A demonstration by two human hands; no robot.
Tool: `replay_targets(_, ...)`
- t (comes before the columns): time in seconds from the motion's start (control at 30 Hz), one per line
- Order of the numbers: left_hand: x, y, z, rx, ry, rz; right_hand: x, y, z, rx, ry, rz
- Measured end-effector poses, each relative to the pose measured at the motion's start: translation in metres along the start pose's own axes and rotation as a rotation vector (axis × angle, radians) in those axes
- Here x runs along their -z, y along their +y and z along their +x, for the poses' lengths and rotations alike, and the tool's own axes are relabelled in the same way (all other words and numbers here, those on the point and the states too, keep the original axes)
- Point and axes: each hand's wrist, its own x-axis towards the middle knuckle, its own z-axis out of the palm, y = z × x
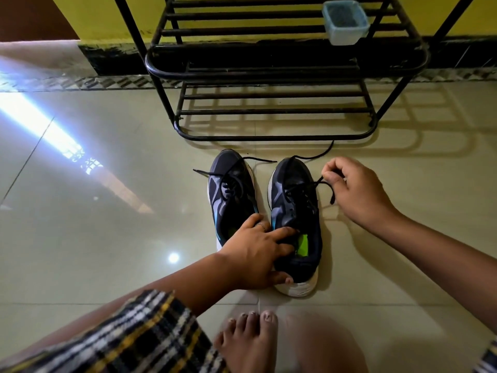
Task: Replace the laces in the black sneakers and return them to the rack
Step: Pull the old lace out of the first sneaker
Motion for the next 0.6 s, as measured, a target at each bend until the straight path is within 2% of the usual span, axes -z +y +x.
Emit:
replay_targets(0.2, 0.001, 0.000, -0.002, -0.002, 0.011, -0.004, 0.008, -0.011, 0.001, 0.126, 0.087, 0.225)
replay_targets(0.37, 0.001, 0.000, -0.002, 0.001, 0.008, -0.005, 0.017, -0.011, 0.009, 0.099, 0.168, 0.231)
replay_targets(0.5, 0.001, 0.001, -0.002, 0.004, 0.005, -0.011, 0.012, 0.005, 0.009, -0.064, 0.033, 0.136)
replay_targets(0.6, 0.001, 0.000, -0.002, 0.005, 0.009, -0.016, 0.000, 0.007, -0.004, -0.001, -0.119, 0.038)
